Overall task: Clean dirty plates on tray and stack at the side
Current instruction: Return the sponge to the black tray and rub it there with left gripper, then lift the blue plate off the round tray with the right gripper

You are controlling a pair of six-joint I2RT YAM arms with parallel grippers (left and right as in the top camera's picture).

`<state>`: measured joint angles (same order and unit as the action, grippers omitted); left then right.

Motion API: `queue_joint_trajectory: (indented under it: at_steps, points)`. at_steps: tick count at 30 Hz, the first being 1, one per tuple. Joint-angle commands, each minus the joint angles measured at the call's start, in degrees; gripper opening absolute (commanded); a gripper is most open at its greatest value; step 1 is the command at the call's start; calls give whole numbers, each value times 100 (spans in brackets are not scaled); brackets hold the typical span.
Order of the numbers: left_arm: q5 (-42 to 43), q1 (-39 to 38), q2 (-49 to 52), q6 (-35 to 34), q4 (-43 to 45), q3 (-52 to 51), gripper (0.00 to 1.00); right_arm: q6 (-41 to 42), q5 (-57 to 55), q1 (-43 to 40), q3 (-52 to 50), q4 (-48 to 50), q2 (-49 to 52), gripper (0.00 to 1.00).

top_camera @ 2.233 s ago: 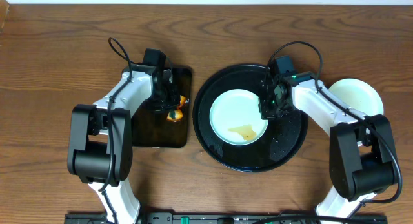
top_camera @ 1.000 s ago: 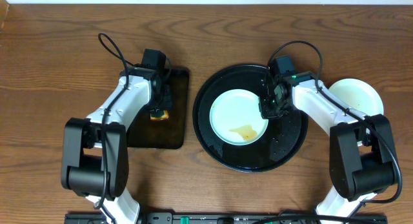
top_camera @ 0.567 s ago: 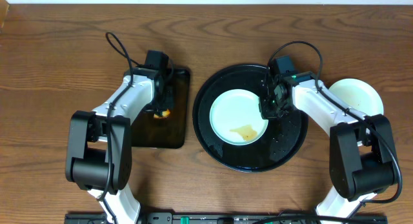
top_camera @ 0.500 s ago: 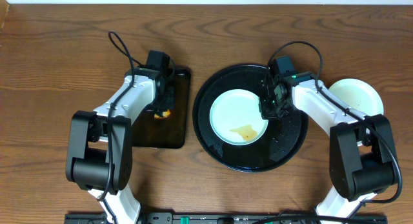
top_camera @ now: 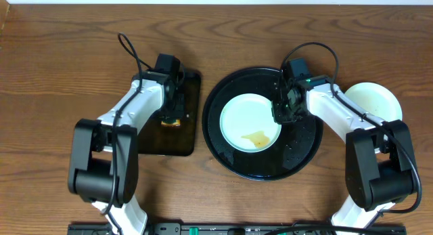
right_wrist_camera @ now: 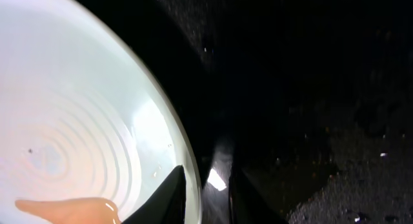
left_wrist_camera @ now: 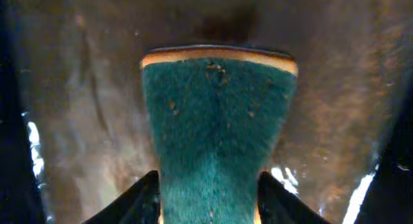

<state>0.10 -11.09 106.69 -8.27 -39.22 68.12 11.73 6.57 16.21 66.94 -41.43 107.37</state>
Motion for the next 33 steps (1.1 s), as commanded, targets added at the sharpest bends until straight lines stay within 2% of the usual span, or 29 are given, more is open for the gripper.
queue_joint_trajectory:
  at_steps: [1, 6, 14, 15, 17, 18, 28, 33]
  points:
    - [55, -24, -588, -354, -46, -24, 53, 31, -24, 39, -31, 46, -85, 21]
    - [55, -24, -968, -710, -151, -24, 58, 50, -4, 39, -72, 50, -55, 21]
    - [55, -24, -1025, -732, -450, -24, 59, 48, 328, 37, -439, 380, -22, 19]
    - [55, -24, -1025, -732, -474, -26, 59, 48, 376, 37, -496, 452, -22, 17]
    - [55, -24, -1025, -732, -505, -24, 59, 48, 435, 37, -557, 527, -22, 3]
    - [55, -24, -1025, -732, -516, -24, 59, 48, 439, 37, -555, 529, -22, 1]
    - [55, -24, -1025, -732, -557, -26, 60, 37, 208, -223, -326, 977, -295, 1]
    - [55, -24, -1025, -732, -551, -24, 60, -586, -415, -328, -251, 1078, -918, 1]
